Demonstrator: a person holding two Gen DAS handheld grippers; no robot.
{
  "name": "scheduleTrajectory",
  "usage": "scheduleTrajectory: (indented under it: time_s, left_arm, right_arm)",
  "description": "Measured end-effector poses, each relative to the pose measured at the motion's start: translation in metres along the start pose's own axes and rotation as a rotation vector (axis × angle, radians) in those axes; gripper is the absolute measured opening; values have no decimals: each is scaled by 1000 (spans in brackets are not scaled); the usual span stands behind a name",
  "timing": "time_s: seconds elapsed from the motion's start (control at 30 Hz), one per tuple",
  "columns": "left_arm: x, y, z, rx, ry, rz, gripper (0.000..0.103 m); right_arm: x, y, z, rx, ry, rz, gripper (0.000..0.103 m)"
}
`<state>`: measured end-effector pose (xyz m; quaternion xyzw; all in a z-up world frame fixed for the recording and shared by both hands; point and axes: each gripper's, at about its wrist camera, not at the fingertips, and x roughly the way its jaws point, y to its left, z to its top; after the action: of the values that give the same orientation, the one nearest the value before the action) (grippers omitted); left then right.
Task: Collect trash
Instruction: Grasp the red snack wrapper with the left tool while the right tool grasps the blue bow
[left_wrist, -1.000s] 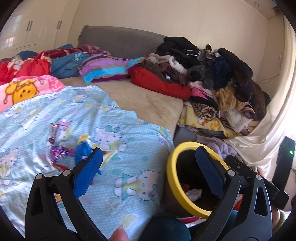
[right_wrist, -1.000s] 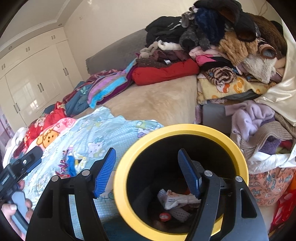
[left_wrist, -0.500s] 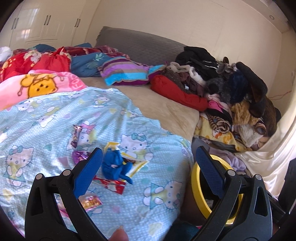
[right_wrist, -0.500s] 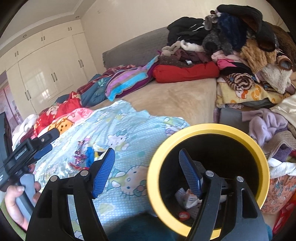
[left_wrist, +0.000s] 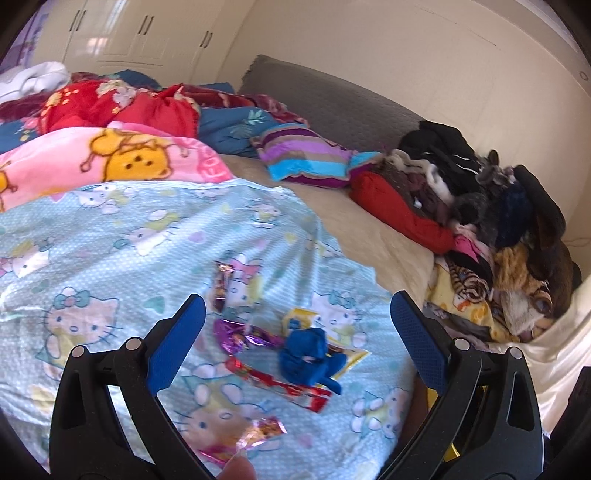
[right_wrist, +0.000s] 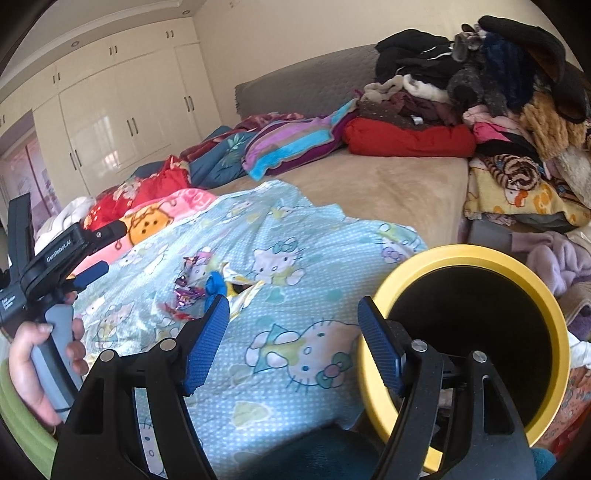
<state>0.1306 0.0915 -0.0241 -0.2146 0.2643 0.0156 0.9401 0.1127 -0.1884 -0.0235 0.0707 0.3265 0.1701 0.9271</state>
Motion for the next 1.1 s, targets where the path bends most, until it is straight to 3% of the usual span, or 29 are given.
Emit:
scheduleTrajectory:
  time_s: [0.3, 0.47, 0.53, 0.73, 1.0, 1.1]
  left_arm:
    - [15, 33, -7, -40, 97, 34, 92]
    - [28, 52, -18, -72, 177, 36, 80]
    - [34, 59, -22, -94, 209, 28, 71]
    - [50, 72, -38, -179, 290, -36, 56]
    - [67, 69, -52, -226, 351, -76, 49]
    - [75, 68, -57, -237, 369, -73, 47]
  right_arm:
    - [29, 34, 5, -77, 28, 74, 69]
    - [55, 52, 5, -122, 67, 106, 57]
    - [69, 56, 6, -125, 91, 115, 53]
    - [107, 64, 7, -122, 160, 152, 39]
    - [148, 66, 5, -80, 243, 181, 21]
    - [153, 66, 2, -75, 248, 184, 9]
